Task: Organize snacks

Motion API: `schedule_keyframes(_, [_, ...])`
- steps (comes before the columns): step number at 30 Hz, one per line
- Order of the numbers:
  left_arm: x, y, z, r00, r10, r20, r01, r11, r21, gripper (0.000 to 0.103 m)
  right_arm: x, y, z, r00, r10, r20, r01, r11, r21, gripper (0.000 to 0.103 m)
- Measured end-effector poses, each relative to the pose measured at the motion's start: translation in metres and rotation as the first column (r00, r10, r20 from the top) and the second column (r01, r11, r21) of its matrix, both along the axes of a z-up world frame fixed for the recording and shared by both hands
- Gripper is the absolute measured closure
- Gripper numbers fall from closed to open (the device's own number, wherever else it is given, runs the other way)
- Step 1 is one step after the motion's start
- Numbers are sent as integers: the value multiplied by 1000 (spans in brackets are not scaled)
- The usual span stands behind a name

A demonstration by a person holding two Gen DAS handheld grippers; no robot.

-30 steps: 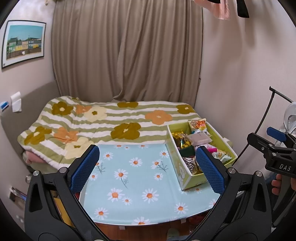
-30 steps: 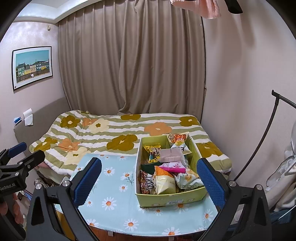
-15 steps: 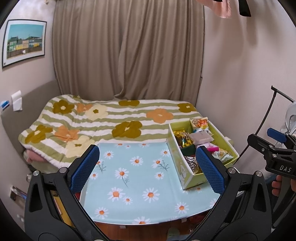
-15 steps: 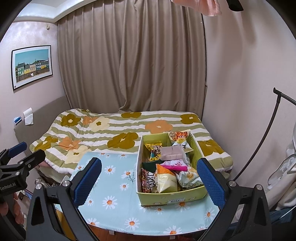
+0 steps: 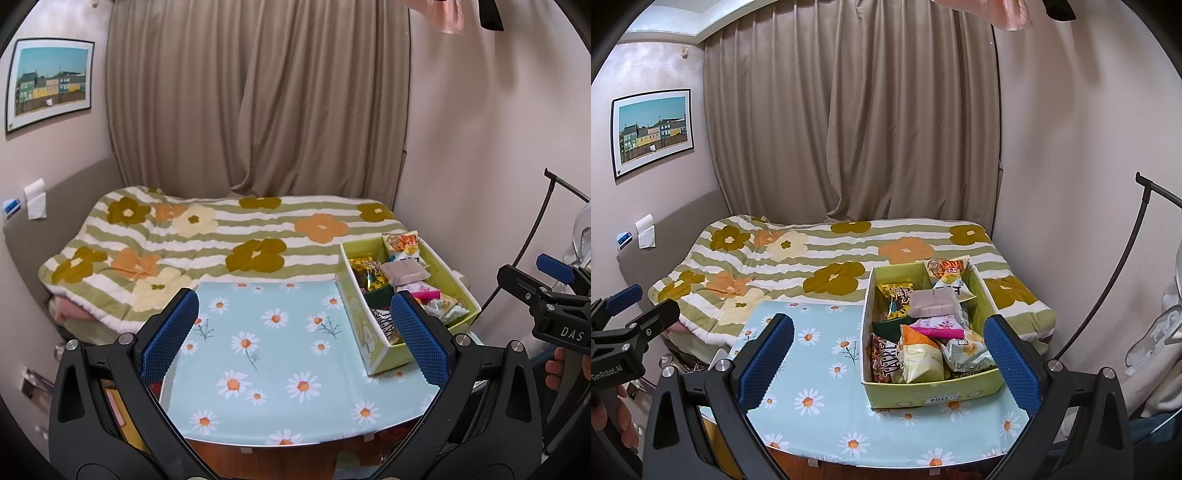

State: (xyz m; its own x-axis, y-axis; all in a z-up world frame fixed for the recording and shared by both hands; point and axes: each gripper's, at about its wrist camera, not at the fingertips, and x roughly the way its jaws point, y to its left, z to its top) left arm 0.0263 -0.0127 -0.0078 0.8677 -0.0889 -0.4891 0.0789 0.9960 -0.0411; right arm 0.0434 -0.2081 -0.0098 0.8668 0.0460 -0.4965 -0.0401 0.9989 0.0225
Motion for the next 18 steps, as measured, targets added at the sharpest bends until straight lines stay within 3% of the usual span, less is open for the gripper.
schedule_keyframes(7, [0, 1, 1, 1000, 25, 13, -25, 1000, 11, 0, 0, 0, -1, 1000, -7, 1, 7, 1000, -2, 1])
schedule_keyframes(11, [2, -3, 0, 999, 41, 22, -42, 998, 56, 0, -2, 1, -3, 1000, -12, 3, 12, 1000, -6, 1])
schedule_keyframes(18, [6, 5, -8, 1000, 1, -1, -1, 1000, -12, 0, -1, 2, -4, 1000, -12, 5, 12, 1000, -9, 1])
